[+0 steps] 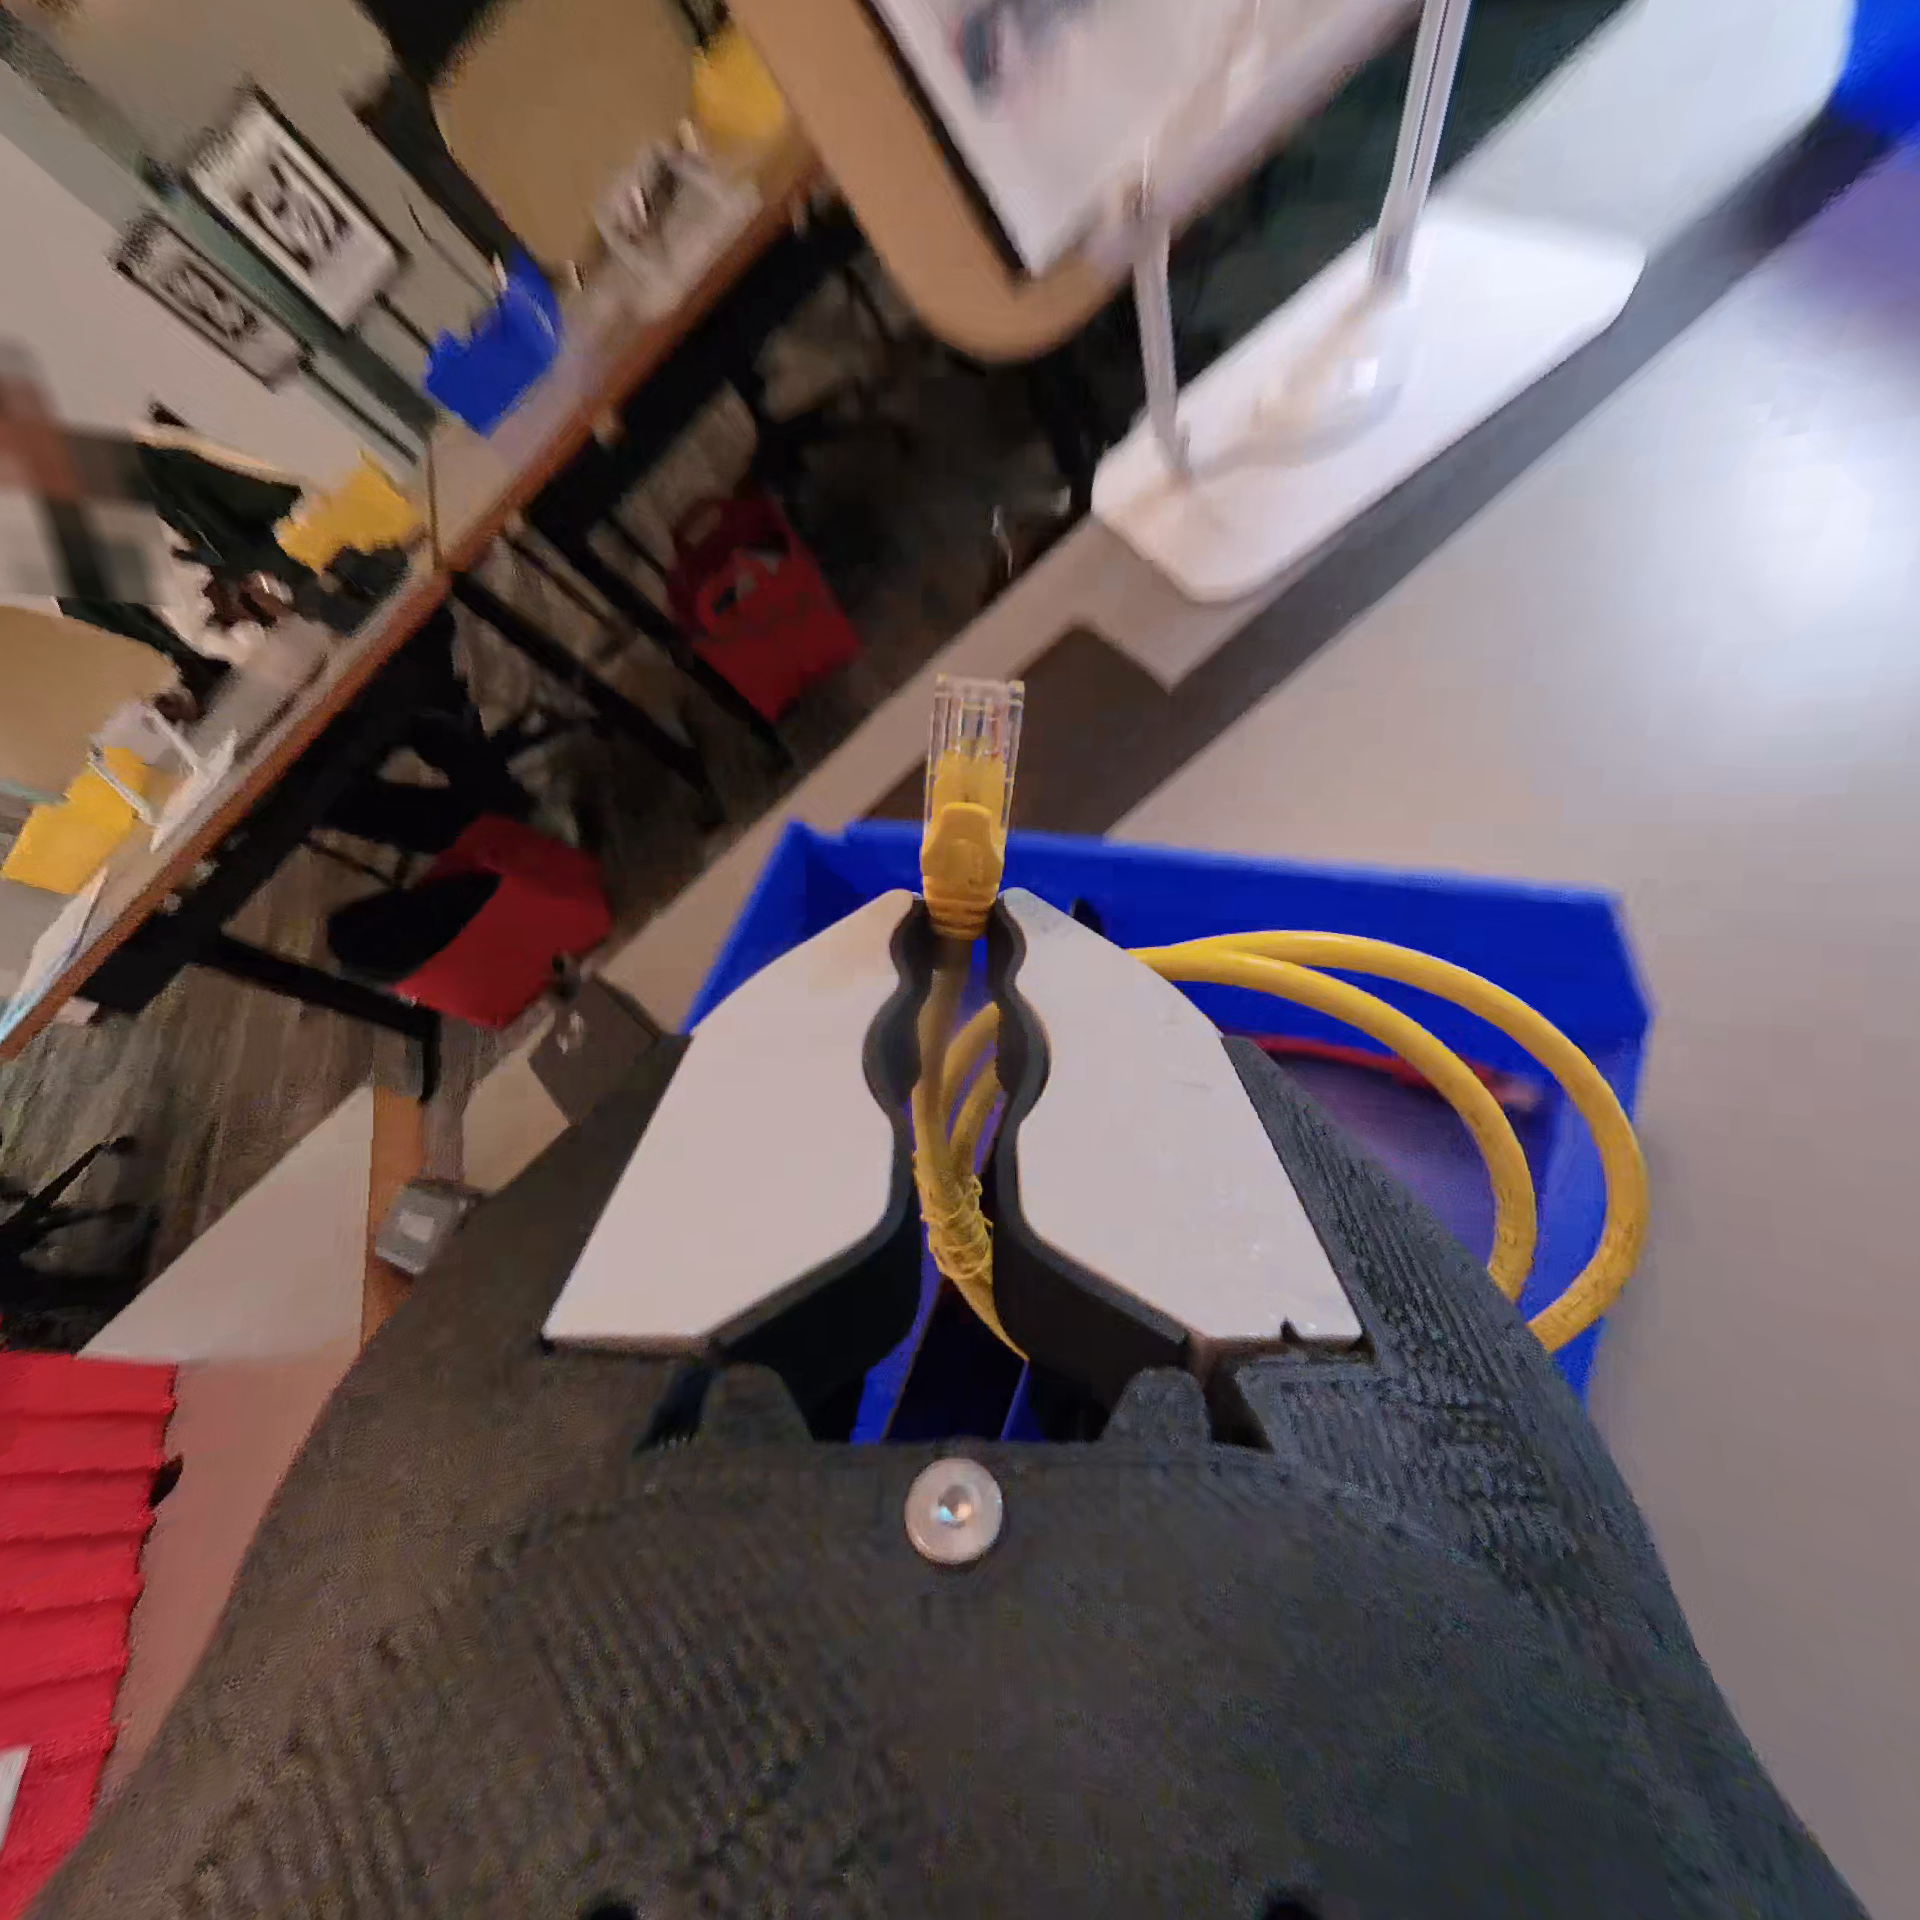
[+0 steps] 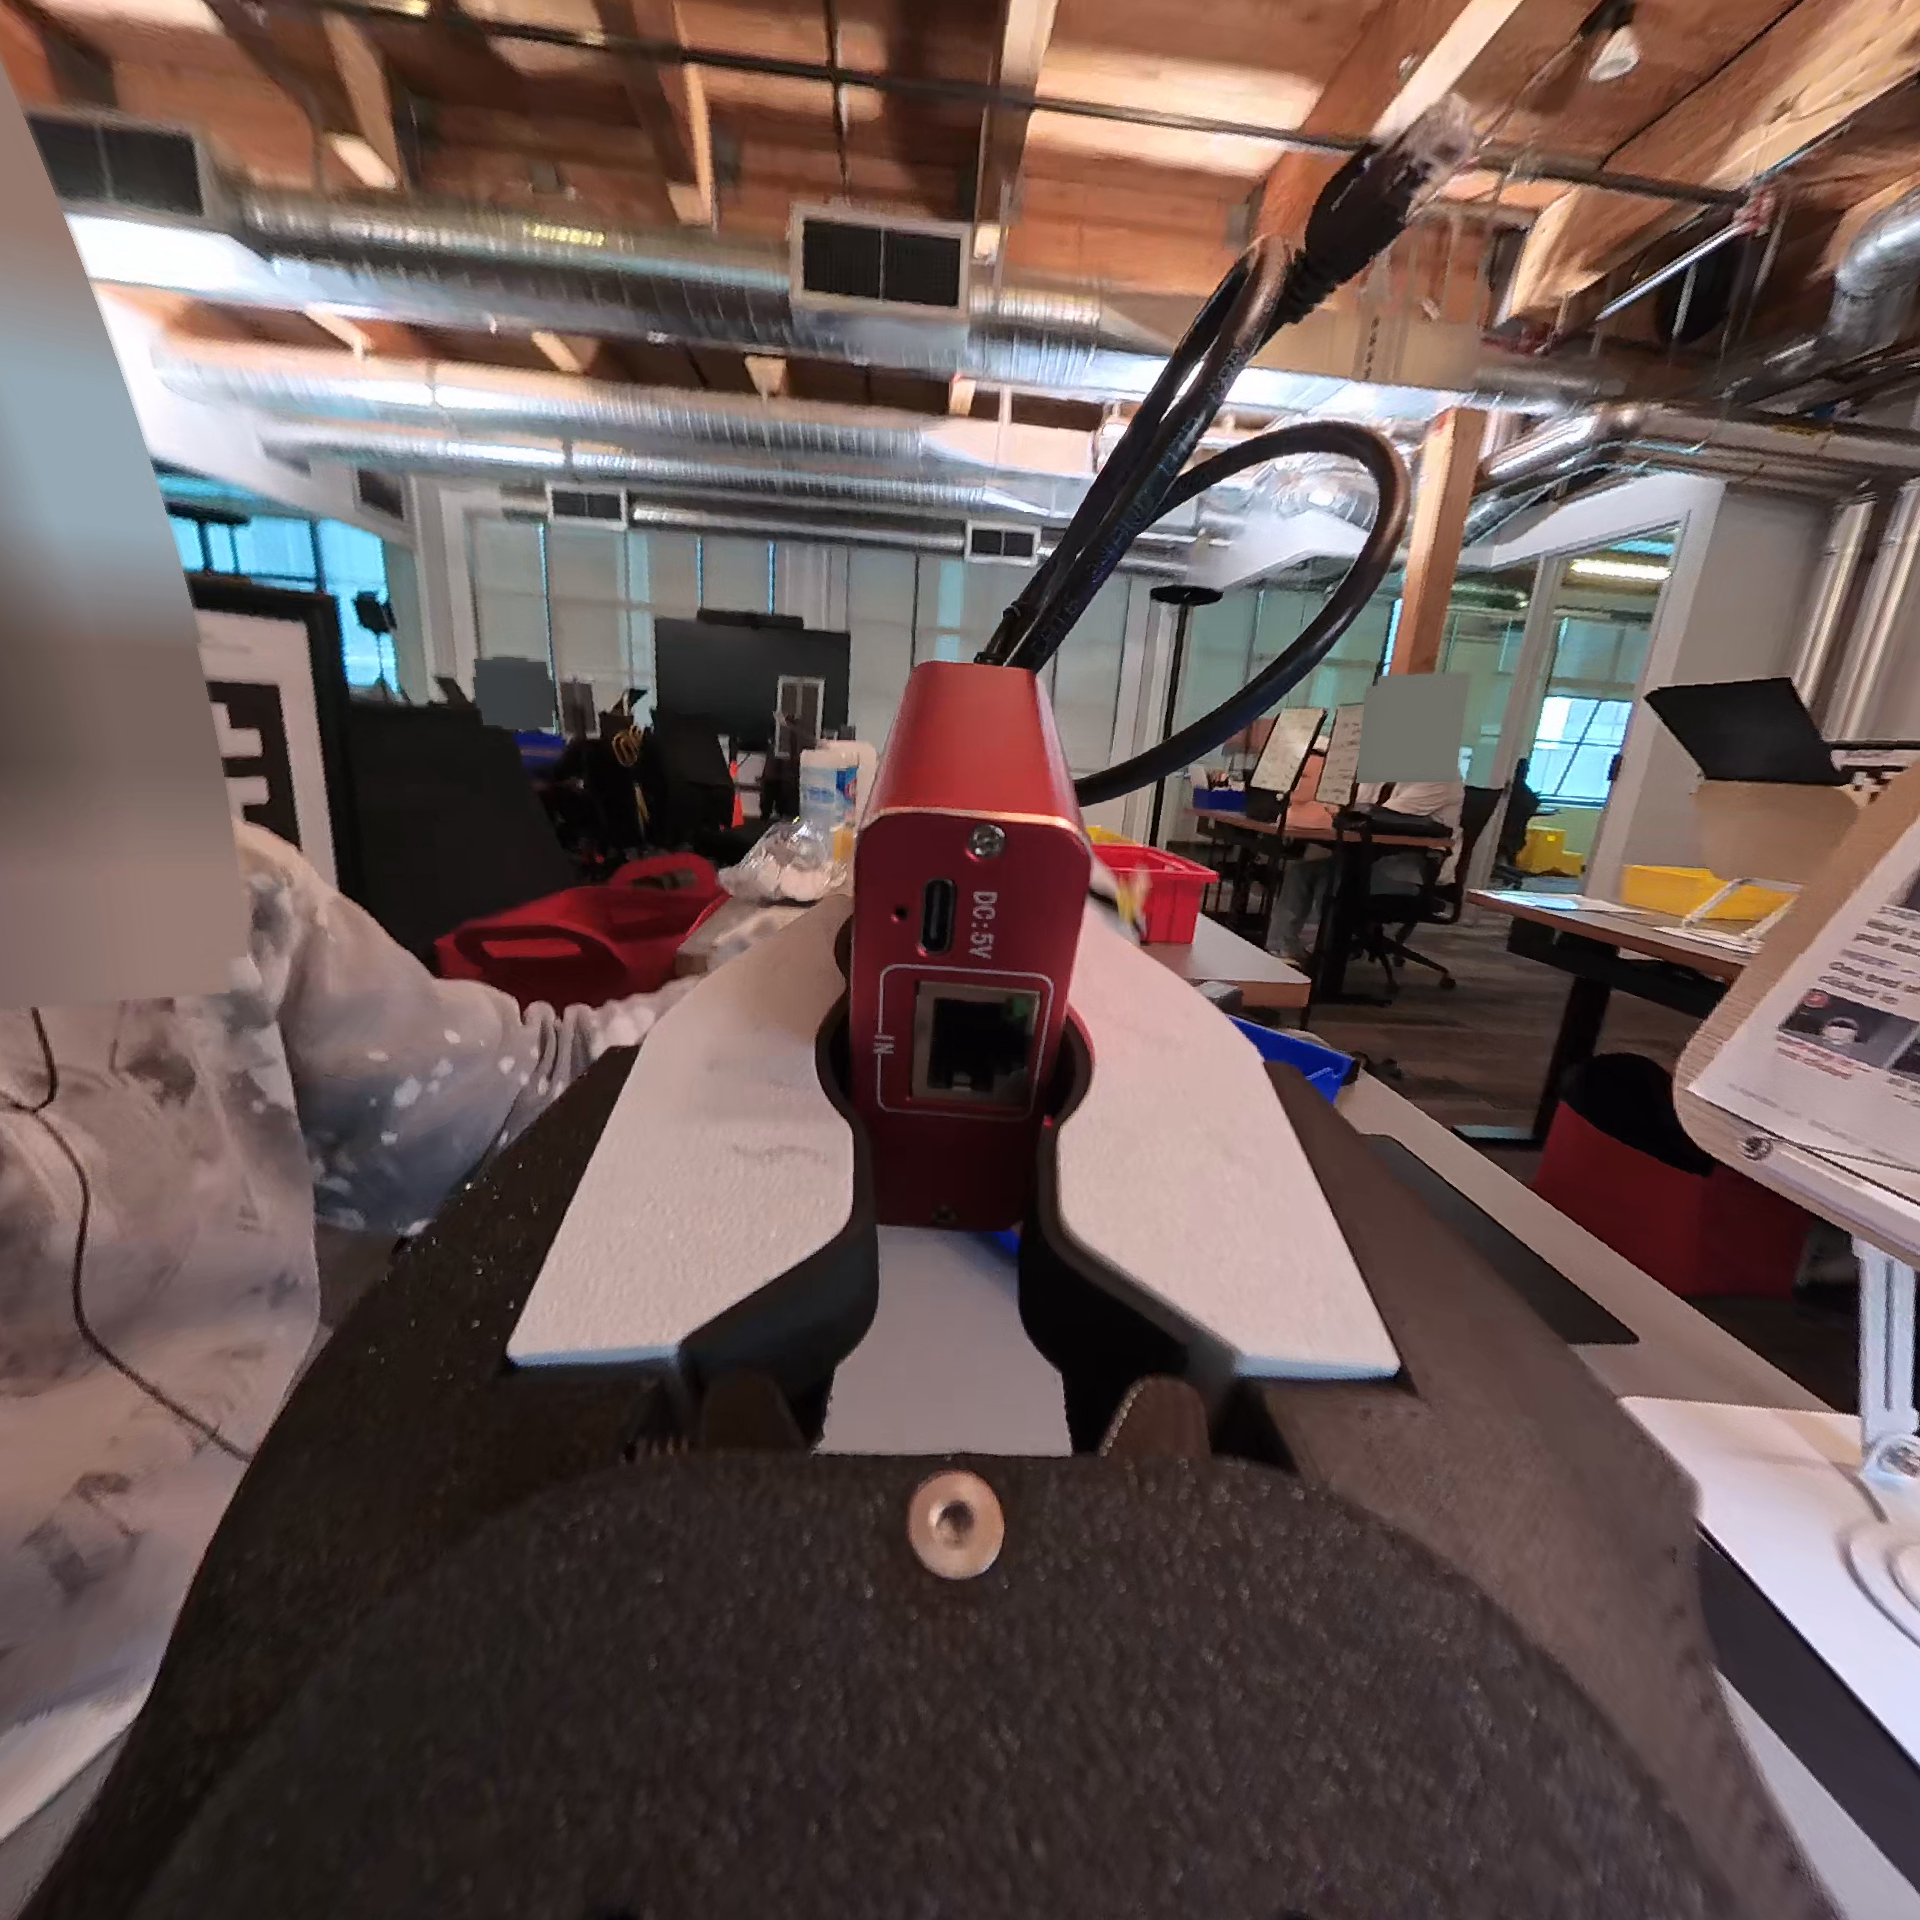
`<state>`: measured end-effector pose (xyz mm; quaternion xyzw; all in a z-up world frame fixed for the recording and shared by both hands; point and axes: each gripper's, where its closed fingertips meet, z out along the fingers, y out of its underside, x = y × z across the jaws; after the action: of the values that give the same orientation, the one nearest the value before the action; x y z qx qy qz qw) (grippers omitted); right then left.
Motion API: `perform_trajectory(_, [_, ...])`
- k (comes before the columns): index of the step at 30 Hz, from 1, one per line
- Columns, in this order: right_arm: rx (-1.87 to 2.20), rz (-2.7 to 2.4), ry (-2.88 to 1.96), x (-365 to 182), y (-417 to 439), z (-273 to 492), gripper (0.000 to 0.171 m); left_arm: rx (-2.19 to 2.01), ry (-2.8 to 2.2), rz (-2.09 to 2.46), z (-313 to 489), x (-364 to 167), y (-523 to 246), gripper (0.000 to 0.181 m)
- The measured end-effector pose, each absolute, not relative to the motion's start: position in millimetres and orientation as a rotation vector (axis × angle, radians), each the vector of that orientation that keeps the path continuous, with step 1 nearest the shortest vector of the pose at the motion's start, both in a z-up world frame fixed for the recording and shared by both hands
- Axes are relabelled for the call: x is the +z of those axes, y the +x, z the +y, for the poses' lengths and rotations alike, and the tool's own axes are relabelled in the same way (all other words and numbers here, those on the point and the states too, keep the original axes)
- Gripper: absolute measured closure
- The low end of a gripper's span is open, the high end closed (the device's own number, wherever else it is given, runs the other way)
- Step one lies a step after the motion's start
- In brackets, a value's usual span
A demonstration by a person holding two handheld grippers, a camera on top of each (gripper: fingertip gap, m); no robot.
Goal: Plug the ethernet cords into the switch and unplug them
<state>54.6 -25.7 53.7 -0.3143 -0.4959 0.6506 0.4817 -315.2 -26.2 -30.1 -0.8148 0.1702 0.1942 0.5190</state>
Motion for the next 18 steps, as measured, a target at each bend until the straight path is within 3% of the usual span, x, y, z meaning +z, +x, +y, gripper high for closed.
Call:
perform_trajectory(4, [1.541,-1.321,-0.759,46,53,-37,0.142,0.161,-1.714,0.455,-52,34,-260,0.171])
perform_trajectory(9, [1.427,-1.489,-0.789,25,44,-48,0.143,-0.474,-1.512,0.69,-94,71,-164,0.171])
perform_trajectory(14, [1.356,-1.568,-0.845,5,35,-45,0.143,-0.956,-1.438,1.0,-138,72,-74,0.171])
perform_trajectory(18, [1.336,-1.572,-0.893,-7,30,-36,0.143,-1.147,-1.523,1.155,-135,39,-12,0.171])
